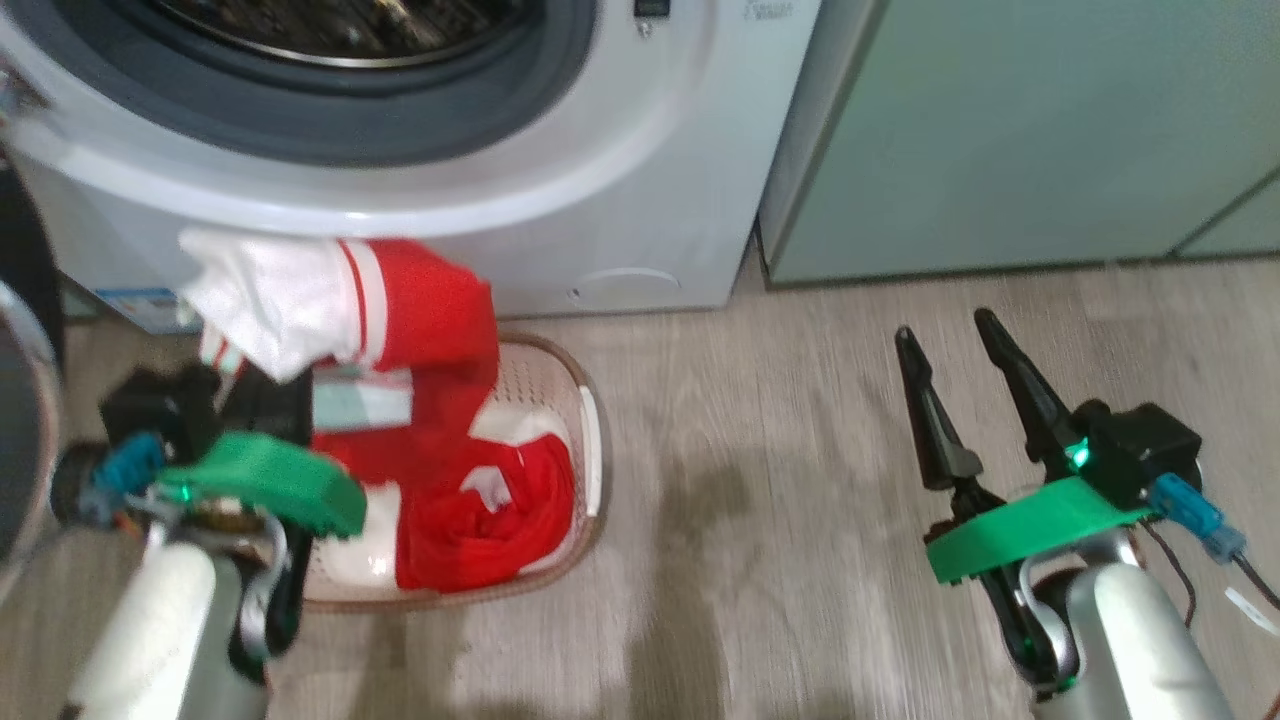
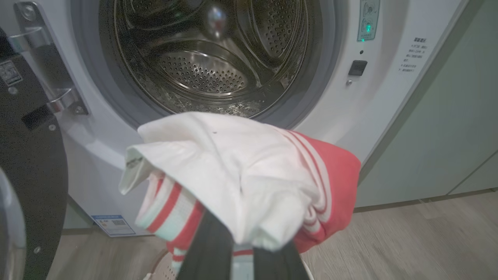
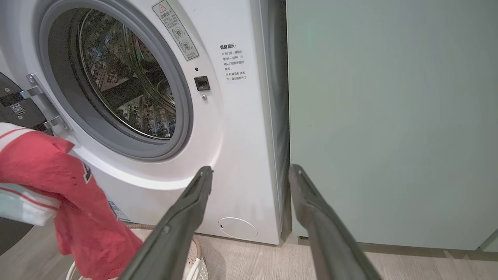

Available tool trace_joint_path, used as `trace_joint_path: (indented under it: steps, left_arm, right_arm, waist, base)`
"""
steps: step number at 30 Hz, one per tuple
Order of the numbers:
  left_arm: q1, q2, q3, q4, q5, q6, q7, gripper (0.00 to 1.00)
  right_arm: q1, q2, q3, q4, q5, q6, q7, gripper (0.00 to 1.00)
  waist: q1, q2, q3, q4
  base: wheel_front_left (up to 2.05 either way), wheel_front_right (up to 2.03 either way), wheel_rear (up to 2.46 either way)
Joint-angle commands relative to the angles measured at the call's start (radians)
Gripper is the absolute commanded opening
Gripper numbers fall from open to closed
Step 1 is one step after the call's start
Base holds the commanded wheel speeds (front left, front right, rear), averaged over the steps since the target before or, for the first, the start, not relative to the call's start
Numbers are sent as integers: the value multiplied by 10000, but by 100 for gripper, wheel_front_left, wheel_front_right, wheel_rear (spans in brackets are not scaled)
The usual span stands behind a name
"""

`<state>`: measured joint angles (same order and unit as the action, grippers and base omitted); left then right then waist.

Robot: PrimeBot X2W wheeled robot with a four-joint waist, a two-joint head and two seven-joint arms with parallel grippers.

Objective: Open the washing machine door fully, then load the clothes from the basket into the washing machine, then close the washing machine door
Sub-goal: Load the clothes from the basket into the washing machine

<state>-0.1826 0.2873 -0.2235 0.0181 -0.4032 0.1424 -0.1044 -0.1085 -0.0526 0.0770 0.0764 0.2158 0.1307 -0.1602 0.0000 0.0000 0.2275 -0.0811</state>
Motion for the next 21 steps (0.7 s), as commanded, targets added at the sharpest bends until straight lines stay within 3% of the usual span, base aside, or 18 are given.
trace_joint_path:
  steps: [1, 13, 21]
  left_arm:
    - [-784, 231, 496, -134, -46, -63, 38, 0]
    - [-4745, 898, 924, 2435, -481, -695, 904, 0]
    - [-7475, 1708, 874, 3850, -696, -1083, 2990, 0]
  right_arm:
    - [-379, 24, 326, -392, 91, 0, -155, 100]
    - [-1391, 24, 1047, -256, 603, 0, -751, 100]
    - [-2006, 24, 2009, -59, 1171, 0, -1000, 100]
  waist:
    - [0, 0, 637, -355]
    - [0, 0, 2728, -1607]
    - [0, 0, 3785, -2438]
  base:
    - [0, 0, 0]
    - [0, 0, 0]
    - [0, 0, 0]
